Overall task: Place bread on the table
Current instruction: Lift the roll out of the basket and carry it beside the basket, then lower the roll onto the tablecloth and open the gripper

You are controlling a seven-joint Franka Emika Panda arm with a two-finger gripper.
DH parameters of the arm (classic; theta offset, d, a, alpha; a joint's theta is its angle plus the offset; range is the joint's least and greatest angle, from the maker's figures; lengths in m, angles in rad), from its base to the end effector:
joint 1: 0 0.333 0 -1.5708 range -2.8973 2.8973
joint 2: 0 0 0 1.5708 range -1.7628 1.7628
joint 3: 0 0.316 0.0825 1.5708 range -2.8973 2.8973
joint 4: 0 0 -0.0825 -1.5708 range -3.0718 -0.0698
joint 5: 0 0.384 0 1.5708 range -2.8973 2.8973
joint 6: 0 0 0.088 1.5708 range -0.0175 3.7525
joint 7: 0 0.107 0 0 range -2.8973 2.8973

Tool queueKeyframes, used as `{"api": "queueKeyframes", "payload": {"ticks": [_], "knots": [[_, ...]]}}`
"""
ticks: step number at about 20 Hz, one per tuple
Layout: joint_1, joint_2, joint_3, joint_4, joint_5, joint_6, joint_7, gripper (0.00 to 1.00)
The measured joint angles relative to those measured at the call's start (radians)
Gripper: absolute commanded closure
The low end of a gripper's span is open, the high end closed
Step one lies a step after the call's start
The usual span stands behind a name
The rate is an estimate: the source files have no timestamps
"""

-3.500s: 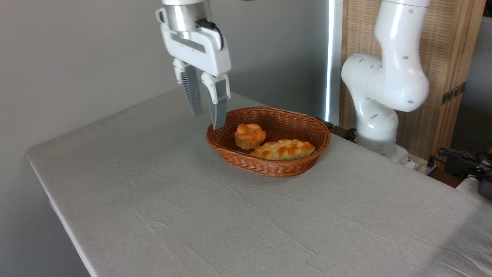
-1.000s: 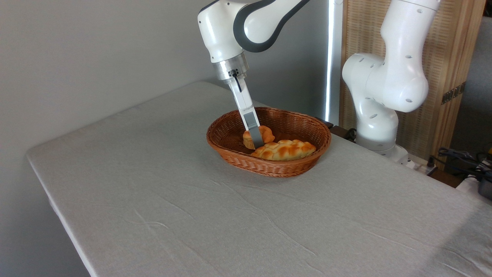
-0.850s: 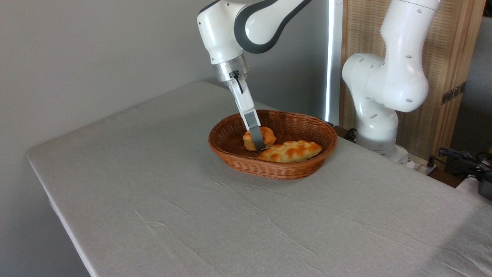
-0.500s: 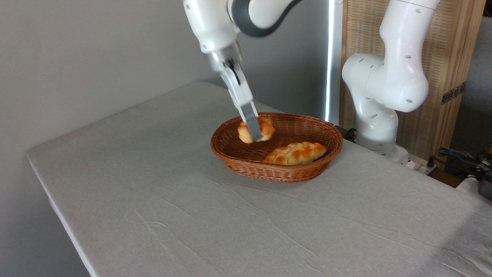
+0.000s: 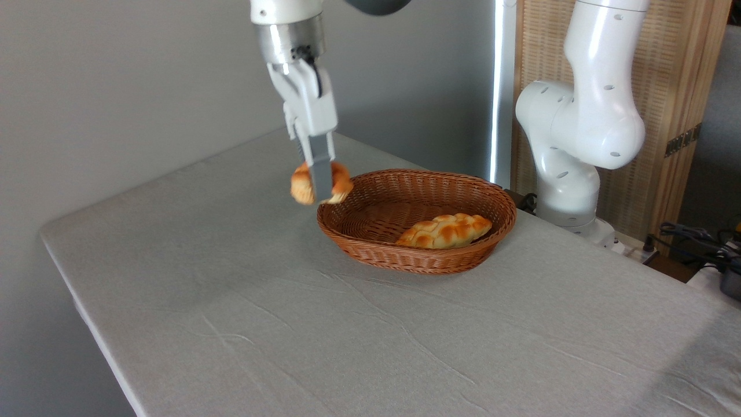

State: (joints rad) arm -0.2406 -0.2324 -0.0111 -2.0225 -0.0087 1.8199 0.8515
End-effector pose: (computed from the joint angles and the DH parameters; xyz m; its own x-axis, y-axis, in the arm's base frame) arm 0.4756 -0.1235 0.5522 0.4524 -0.8915 0.0241 -0.8914 -0.4529 -0.0185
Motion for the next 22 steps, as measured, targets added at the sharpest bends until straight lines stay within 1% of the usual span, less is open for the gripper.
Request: {"api": "queueKeyframes", "payload": {"ticks": [1,4,6,9,11,15,20,22], "knots": [[-0.002,0.031,0.000,-0.001,0.022,0.056,0.017,0.00],[-0.005,0.103,0.000,0.000,0.041,0.155,0.053,0.00],[-0.006,0.145,0.000,0.001,0.047,0.180,0.065,0.00],[-0.007,0.192,-0.002,0.002,0.050,0.184,0.074,0.00],[-0.011,0.231,-0.006,0.002,0.057,0.184,0.101,0.00],[-0.016,0.264,-0.009,0.009,0.059,0.190,0.159,0.00],[-0.015,0.257,-0.006,0.044,0.058,0.196,0.163,0.00],[-0.012,0.247,-0.003,0.065,0.042,0.197,0.144,0.00]]}}
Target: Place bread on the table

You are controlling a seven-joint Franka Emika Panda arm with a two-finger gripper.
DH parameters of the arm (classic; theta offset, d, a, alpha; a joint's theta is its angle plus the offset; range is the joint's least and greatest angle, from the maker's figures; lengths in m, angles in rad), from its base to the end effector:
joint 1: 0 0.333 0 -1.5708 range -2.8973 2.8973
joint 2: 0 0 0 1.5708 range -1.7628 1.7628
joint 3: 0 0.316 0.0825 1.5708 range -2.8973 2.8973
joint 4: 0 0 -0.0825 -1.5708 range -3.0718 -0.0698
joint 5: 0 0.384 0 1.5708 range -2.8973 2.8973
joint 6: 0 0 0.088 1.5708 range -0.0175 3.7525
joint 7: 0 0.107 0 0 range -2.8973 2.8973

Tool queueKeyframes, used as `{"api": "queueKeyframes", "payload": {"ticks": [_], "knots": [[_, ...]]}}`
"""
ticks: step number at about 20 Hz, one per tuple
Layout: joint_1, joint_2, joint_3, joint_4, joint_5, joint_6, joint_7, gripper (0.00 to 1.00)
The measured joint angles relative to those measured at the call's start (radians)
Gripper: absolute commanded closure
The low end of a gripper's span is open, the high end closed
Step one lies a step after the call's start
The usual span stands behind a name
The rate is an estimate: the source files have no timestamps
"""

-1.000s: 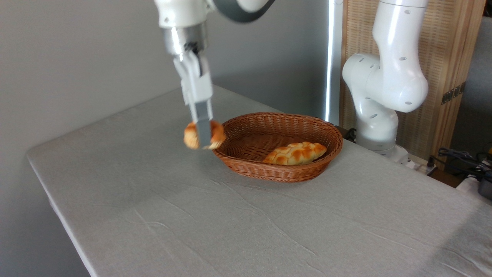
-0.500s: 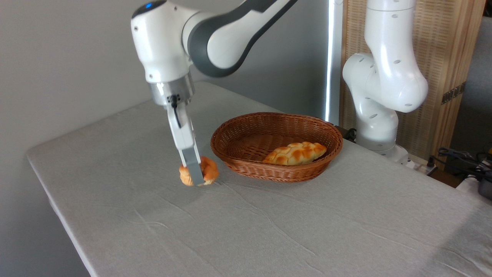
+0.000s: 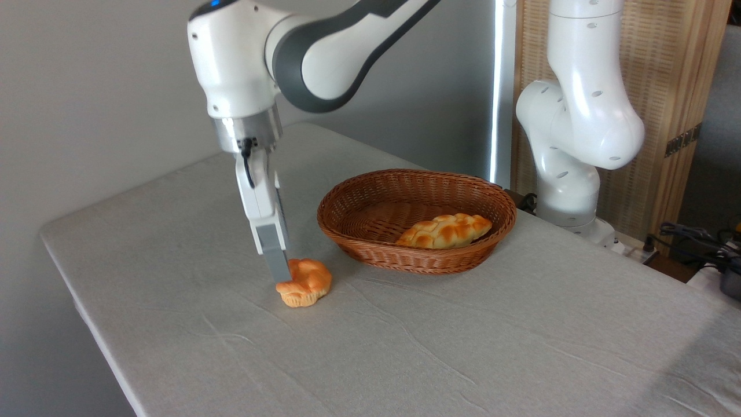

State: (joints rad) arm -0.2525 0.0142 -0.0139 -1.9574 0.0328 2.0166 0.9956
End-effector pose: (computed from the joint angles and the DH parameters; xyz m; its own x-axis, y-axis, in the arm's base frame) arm 0.5460 -0.1470 0.4710 0.2911 -0.9567 -0.0008 -0.9553 -0.2906 -0.0539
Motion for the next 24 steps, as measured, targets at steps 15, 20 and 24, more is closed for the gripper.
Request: {"api": "queueKeyframes", "payload": {"ticks": [15,20,24], "knots": [[0.114,-0.108,0.016,0.240,-0.048,-0.351,-0.347,0.00],[0.160,-0.079,0.014,0.258,-0.049,-0.370,-0.354,0.00],[0.174,-0.076,0.013,0.276,-0.049,-0.370,-0.355,0.00]]}}
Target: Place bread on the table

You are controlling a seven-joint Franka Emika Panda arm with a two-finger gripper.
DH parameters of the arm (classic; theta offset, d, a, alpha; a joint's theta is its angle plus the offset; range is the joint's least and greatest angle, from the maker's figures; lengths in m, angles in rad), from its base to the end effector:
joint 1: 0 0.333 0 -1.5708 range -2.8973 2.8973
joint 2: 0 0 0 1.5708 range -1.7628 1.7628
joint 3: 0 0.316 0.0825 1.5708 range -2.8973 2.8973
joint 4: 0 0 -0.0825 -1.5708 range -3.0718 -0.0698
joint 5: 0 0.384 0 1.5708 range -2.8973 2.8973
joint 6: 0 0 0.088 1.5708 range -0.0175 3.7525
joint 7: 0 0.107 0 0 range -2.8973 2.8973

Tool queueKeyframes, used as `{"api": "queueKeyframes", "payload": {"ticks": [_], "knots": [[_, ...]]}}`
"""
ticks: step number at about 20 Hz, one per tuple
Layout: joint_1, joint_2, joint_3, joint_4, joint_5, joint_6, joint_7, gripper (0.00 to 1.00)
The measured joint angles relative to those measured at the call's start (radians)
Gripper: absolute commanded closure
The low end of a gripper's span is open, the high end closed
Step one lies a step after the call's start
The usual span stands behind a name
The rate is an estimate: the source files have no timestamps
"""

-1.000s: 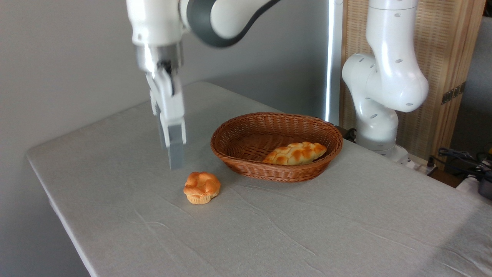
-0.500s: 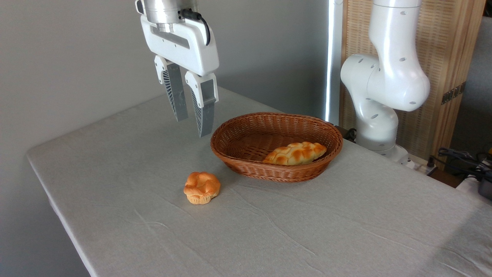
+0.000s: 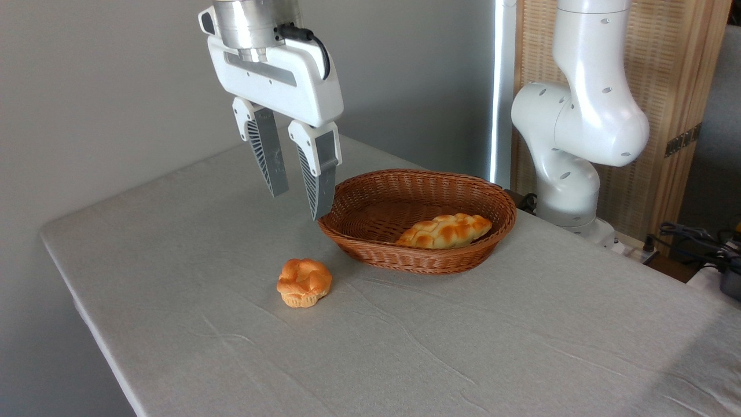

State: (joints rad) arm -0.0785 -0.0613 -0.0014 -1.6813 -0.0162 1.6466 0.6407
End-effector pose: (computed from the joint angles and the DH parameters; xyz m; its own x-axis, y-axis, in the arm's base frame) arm 0.5395 -0.0448 0.6124 0.7517 -0.6588 0.0309 -0.6590 -0.7521 -0.0030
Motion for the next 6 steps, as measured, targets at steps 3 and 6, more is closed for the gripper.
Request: {"api": "queueKeyframes", "payload": {"ticks": [3,6], "knots": [[0.015,0.005,-0.001,0.017,0.000,0.000,0.000,0.00],[0.018,0.008,-0.002,0.025,0.000,0.000,0.000,0.00]]}}
